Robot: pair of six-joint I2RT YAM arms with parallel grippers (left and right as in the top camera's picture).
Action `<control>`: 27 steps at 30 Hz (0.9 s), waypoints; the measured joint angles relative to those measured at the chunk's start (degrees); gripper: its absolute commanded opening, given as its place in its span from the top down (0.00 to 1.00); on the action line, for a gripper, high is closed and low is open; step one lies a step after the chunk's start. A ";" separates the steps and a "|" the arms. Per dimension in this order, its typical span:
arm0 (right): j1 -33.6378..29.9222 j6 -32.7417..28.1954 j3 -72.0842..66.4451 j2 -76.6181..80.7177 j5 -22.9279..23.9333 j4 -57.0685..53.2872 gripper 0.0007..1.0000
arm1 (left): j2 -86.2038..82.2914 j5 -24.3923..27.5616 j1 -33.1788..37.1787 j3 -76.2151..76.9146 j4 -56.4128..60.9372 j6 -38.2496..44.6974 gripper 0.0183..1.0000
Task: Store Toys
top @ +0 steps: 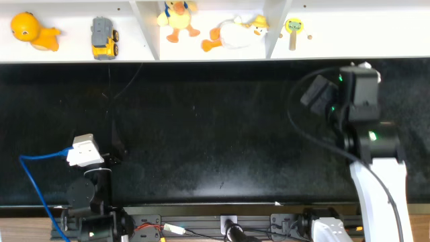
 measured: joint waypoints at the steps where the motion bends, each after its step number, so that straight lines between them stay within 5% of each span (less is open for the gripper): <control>1: 0.00 0.70 0.00 -1.33 -1.25 -0.31 0.00 | 0.00 0.00 0.00 0.00 0.00 0.00 0.00; 8: -1.44 5.31 0.00 -4.63 -3.02 -4.02 0.00 | 0.00 0.00 0.00 0.00 0.00 0.00 0.00; 19: -30.25 8.13 0.00 10.05 -4.42 -7.50 0.00 | 0.00 0.00 0.00 0.00 0.00 0.00 0.00; 27: -38.71 5.31 0.00 19.67 -3.91 -4.28 0.00 | 0.00 0.00 0.00 0.00 0.00 0.00 0.00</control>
